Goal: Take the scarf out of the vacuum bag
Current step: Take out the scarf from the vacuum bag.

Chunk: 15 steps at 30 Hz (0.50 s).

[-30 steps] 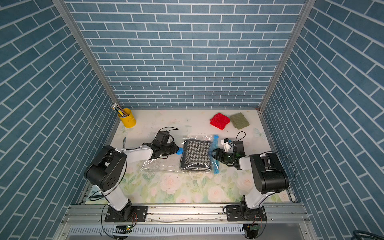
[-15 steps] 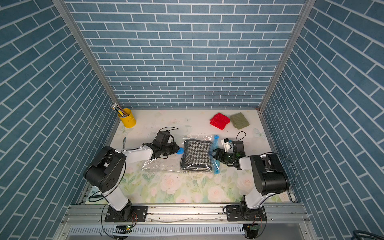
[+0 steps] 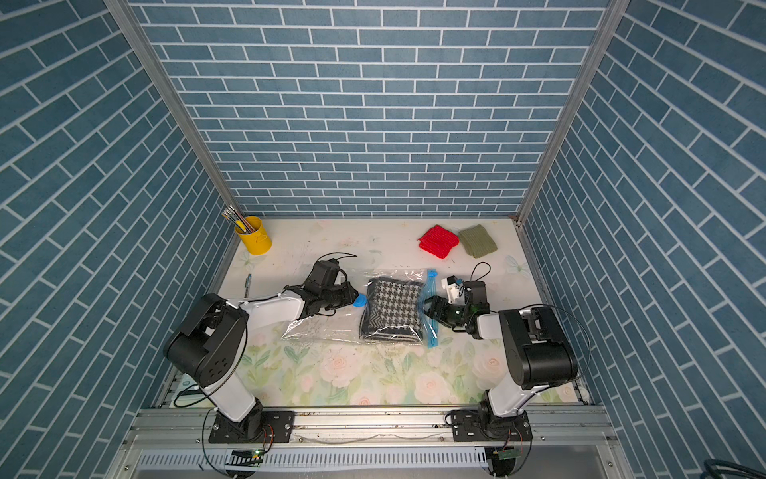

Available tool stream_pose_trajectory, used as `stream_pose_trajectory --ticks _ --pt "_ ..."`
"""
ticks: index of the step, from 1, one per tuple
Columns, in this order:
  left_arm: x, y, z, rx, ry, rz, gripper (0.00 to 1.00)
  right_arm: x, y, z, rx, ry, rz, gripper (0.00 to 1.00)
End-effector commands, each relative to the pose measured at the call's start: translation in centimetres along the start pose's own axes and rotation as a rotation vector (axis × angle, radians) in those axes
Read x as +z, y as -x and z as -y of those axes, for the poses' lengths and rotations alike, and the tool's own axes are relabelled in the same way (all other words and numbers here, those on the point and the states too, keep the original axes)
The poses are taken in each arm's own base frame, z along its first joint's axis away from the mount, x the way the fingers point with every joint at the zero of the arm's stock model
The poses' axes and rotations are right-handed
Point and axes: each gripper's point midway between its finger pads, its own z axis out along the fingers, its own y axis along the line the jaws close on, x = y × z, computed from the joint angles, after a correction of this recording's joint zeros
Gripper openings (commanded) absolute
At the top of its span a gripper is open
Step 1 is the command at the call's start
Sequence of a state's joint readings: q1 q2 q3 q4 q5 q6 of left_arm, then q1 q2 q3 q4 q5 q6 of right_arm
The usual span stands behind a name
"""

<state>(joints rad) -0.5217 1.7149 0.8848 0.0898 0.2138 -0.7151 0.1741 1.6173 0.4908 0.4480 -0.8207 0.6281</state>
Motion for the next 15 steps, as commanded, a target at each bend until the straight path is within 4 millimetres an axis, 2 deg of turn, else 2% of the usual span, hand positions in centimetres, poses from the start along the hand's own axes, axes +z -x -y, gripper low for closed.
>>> stream_pose_trajectory --ticks 1,15 --pt "-0.40 0.50 1.28 0.017 -0.037 0.021 0.25 -0.09 -0.29 0.24 -0.008 -0.020 -0.002 0.76" --pt "-0.55 0.61 1.46 0.022 -0.037 0.027 0.26 0.02 -0.23 0.26 -0.008 -0.017 -0.002 0.76"
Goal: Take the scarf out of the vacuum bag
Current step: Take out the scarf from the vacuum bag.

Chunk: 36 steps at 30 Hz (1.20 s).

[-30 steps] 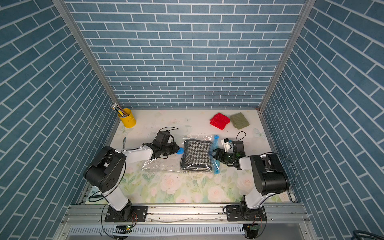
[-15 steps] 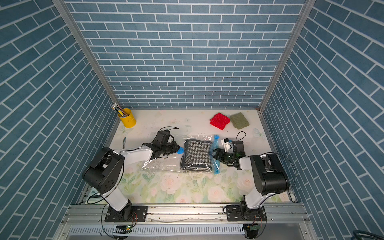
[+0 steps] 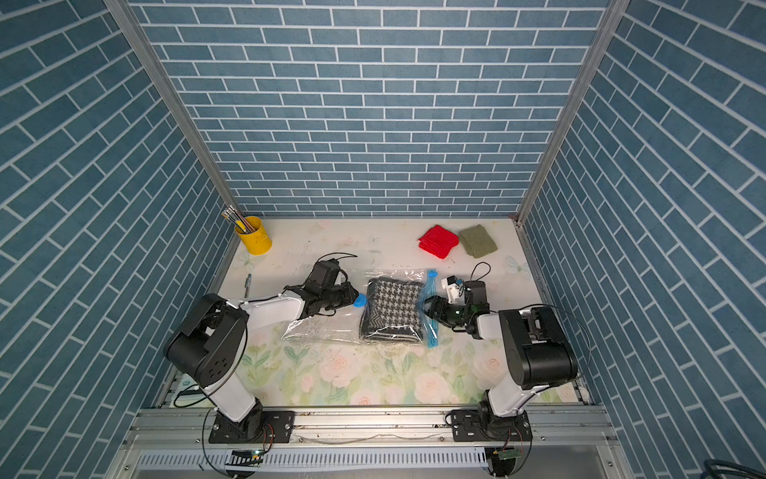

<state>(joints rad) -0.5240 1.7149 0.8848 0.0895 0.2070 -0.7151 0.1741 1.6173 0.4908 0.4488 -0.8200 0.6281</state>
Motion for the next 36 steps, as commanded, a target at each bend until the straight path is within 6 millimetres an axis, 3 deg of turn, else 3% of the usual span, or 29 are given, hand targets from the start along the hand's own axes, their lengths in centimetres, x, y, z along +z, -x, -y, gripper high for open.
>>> stream_pose_trajectory --ticks 1,36 --pt "-0.53 0.57 1.49 0.020 -0.041 0.023 0.26 0.02 -0.23 0.29 -0.007 -0.017 -0.002 0.76" --pt "-1.08 0.82 2.08 0.024 -0.050 0.039 0.26 -0.18 -0.20 -0.05 -0.013 -0.011 0.003 0.76"
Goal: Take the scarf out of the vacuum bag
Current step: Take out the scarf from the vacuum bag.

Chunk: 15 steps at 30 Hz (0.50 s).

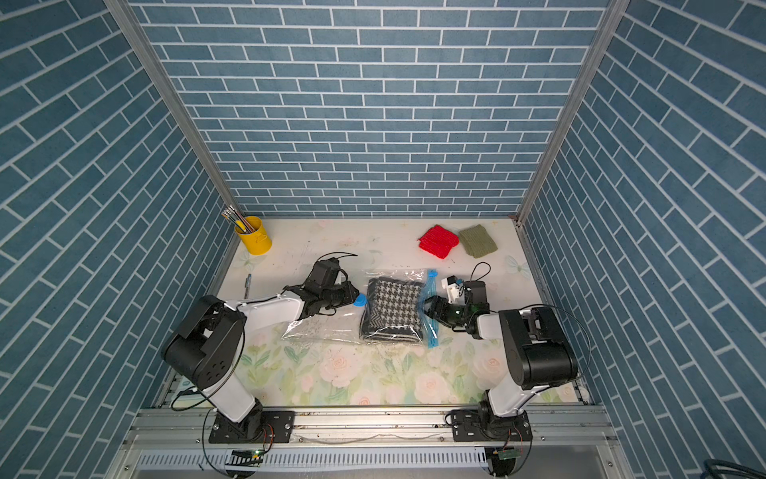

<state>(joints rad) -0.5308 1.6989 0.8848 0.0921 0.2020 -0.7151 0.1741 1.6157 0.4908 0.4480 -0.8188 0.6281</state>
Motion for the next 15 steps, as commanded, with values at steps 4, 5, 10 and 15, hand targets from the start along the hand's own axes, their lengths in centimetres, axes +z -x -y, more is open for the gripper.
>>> stream_pose_trajectory --ticks 4,5,10,15 --pt "-0.69 0.61 1.42 0.016 -0.036 0.026 0.26 -0.15 -0.29 0.02 -0.011 -0.011 0.000 0.76" --pt "-0.67 0.60 1.44 0.016 -0.037 0.025 0.26 -0.15 -0.27 -0.03 -0.013 -0.010 0.001 0.76" --pt "-0.68 0.60 1.52 0.018 -0.036 0.025 0.26 -0.15 -0.24 0.00 -0.013 -0.010 0.002 0.76" --pt "-0.58 0.53 1.49 0.017 -0.036 0.024 0.26 -0.18 -0.19 -0.09 -0.019 -0.008 0.004 0.76"
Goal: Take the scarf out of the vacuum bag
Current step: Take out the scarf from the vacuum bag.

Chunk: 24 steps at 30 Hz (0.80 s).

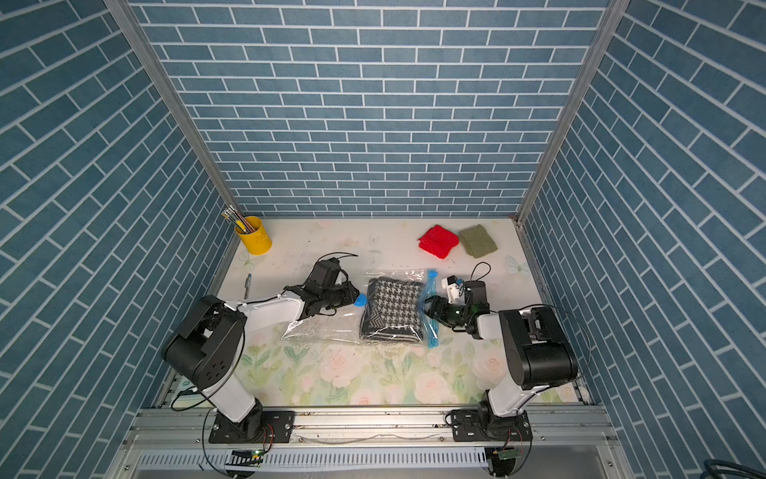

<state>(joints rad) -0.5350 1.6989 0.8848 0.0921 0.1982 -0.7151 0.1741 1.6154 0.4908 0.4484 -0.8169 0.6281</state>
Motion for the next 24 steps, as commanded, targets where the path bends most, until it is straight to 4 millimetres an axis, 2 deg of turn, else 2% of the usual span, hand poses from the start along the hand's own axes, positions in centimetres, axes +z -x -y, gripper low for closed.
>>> stream_pose_trajectory --ticks 1,24 --pt "-0.58 0.60 1.49 0.016 -0.037 0.023 0.26 -0.19 -0.18 -0.13 -0.018 -0.006 0.004 0.76" --pt "-0.87 0.76 1.72 0.020 -0.038 0.034 0.26 -0.21 -0.16 -0.06 -0.017 -0.012 0.005 0.76"
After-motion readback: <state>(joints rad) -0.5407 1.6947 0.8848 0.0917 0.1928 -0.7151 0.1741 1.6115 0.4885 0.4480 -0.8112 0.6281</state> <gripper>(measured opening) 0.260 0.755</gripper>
